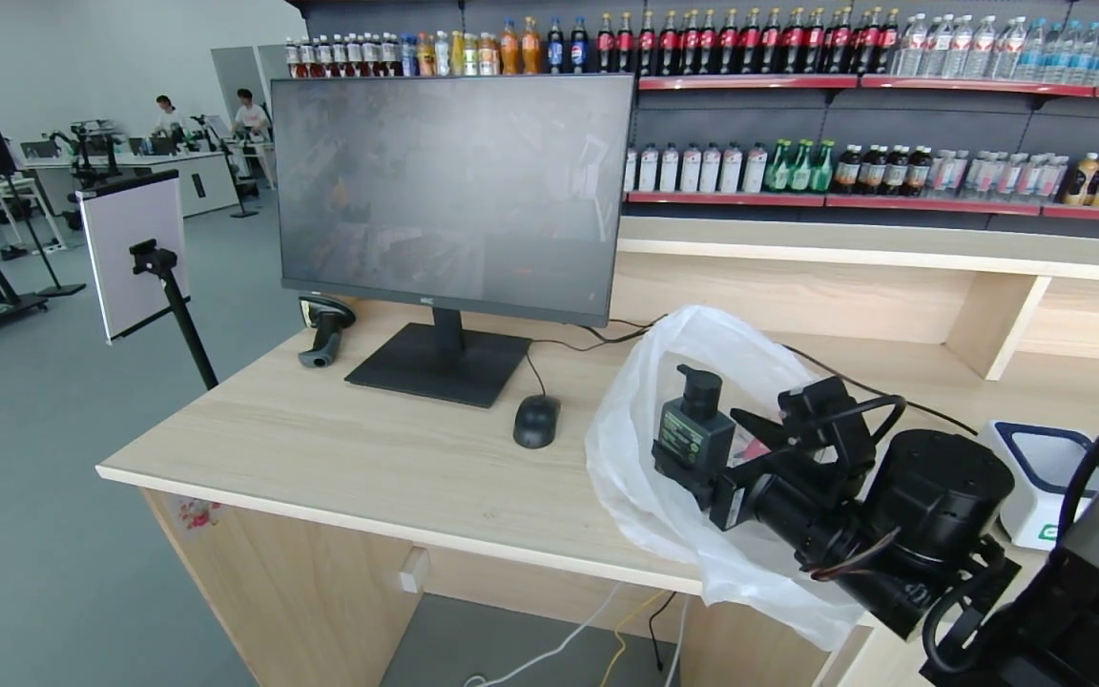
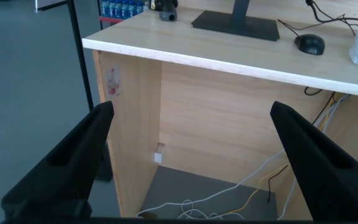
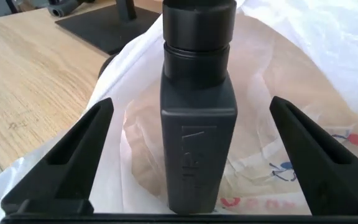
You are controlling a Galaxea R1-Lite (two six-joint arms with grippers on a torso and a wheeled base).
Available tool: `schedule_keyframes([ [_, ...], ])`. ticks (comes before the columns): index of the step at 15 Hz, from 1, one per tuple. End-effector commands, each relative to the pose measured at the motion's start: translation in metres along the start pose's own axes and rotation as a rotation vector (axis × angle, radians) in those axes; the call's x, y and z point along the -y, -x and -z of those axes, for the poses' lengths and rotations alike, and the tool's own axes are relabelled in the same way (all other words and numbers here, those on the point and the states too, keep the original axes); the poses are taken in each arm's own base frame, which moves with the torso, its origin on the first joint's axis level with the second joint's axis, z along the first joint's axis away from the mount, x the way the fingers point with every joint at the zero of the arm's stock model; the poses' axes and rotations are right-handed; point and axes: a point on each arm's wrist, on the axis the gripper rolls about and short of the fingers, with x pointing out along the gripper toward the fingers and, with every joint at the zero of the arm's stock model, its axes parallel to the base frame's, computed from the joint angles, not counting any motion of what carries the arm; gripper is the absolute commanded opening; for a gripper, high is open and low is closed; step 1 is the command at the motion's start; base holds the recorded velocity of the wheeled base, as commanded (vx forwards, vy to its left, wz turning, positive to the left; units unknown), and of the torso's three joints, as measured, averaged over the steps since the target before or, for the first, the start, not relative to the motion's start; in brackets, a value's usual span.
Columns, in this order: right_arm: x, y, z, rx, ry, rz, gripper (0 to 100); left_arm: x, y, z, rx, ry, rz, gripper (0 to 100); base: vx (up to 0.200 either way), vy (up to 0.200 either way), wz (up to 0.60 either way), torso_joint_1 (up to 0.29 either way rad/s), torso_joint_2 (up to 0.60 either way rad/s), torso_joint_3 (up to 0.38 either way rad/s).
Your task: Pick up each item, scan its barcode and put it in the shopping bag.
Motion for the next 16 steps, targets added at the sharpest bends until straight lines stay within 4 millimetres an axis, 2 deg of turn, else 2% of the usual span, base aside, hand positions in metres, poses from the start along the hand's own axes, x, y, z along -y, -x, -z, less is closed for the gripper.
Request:
schedule_keyframes([
  [1, 0.001, 0.011, -0.012, 0.033, -0.002, 0.0, 100, 0.0, 0.0, 0.0, 0.0, 0.0, 0.0, 100, 0.0, 0.0, 0.0, 0.0, 0.0, 0.0],
  [8, 0.004, 0.048, -0.027, 0.051, -0.011, 0.001, 100, 0.0, 0.0, 0.0, 0.0, 0.0, 0.0, 100, 0.0, 0.0, 0.0, 0.0, 0.0, 0.0],
  [10, 0.004, 0.059, -0.03, 0.054, -0.019, 0.001, 100, 0.0, 0.0, 0.0, 0.0, 0.002, 0.0, 100, -0.2, 0.0, 0.0, 0.005, 0.0, 0.002],
  [12, 0.005, 0.067, -0.028, 0.04, -0.025, 0.001, 100, 0.0, 0.0, 0.0, 0.0, 0.003, 0.0, 100, -0.2, 0.0, 0.0, 0.005, 0.0, -0.005],
  [16, 0.009, 0.071, -0.027, 0.035, -0.048, 0.016, 100, 0.0, 0.0, 0.0, 0.0, 0.003, 0.0, 100, 0.0, 0.0, 0.0, 0.0, 0.0, 0.0],
])
